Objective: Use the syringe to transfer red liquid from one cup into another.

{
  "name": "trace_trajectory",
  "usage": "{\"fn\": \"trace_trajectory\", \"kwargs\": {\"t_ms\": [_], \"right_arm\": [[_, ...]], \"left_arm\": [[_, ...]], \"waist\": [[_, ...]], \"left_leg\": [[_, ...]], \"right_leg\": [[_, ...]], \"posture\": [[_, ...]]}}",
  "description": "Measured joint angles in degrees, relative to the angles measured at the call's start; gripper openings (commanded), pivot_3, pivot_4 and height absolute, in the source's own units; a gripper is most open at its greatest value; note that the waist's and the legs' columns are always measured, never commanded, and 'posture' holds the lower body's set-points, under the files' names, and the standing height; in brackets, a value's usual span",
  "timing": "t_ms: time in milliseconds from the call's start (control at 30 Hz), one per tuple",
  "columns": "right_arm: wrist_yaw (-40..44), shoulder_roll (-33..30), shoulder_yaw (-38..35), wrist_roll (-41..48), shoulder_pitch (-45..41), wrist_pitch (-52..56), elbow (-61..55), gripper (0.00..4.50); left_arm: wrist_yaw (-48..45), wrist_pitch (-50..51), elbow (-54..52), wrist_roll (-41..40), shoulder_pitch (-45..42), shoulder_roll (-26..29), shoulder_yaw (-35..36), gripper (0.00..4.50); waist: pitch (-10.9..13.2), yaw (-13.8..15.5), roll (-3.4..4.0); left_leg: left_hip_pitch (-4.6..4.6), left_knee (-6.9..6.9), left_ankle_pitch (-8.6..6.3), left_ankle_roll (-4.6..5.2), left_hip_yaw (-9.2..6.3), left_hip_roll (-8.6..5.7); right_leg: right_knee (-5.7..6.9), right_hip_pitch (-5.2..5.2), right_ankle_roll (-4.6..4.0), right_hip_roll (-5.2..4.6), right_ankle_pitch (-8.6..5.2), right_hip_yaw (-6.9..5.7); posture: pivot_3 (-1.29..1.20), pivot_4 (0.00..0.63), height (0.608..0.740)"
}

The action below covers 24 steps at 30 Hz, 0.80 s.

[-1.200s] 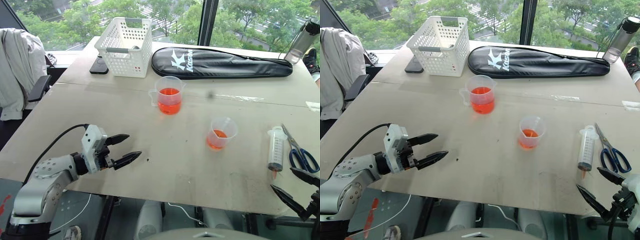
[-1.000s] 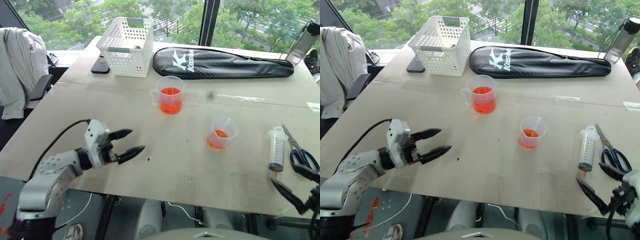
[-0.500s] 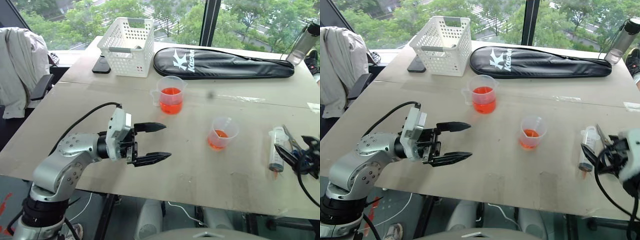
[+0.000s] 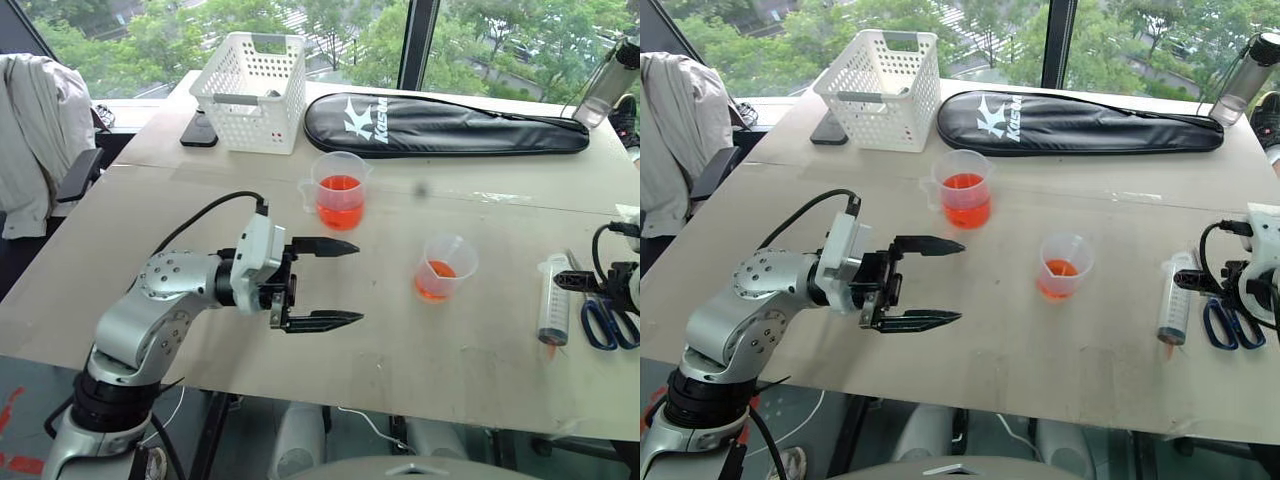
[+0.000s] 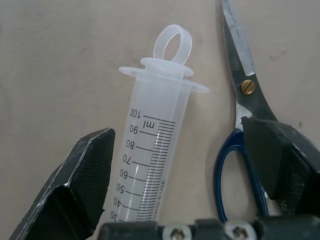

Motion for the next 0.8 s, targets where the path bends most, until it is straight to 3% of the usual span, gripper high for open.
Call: {"fn": "trace_trajectory", "kwargs": {"t_ms": [167,233,467,800], "right_arm": [[-13.82,-7.59,11.60,21.33,-0.43,-8.02,5.00,4.38],[-16.66,-8.33,14.37,25.14,-0.37,-10.90,5.21,4.38],[-19.33,-7.88,18.79,26.50,-0.82,-14.04,6.07,4.38],[-21.15,-4.95,19.61,26.64,-2.81,-14.98,7.38,4.38]], "left_arm": [[0.94,-0.29,-0.75,-0.33,0.95,-0.37,0.12,4.50],[1.71,-0.21,-0.81,-1.04,1.10,-0.74,0.32,4.50],[2.85,0.30,-1.52,-2.66,1.74,-0.61,1.53,4.50],[2.85,1.30,-3.19,-3.65,3.23,1.43,2.01,4.50]], "waist": [[0.01,-0.42,0.01],[0.01,-0.53,-0.03],[0.01,-0.57,-0.02],[0.01,-0.48,-0.01]], "left_leg": [[-0.01,0.02,0.00,0.00,0.01,0.00],[-0.01,0.04,0.00,0.00,0.01,0.00],[-0.01,0.07,0.00,0.00,0.03,0.03],[-0.01,0.07,0.00,0.00,0.03,0.06]], "right_leg": [[0.00,0.01,0.01,0.26,0.00,0.42],[0.00,0.01,0.02,0.27,0.00,0.43],[0.00,0.00,0.03,0.33,0.00,0.52],[0.00,0.00,0.02,0.35,0.00,0.52]], "posture": [[0.00,0.150,0.724],[0.00,0.150,0.724],[0.00,0.150,0.724],[0.00,0.150,0.724]]}}
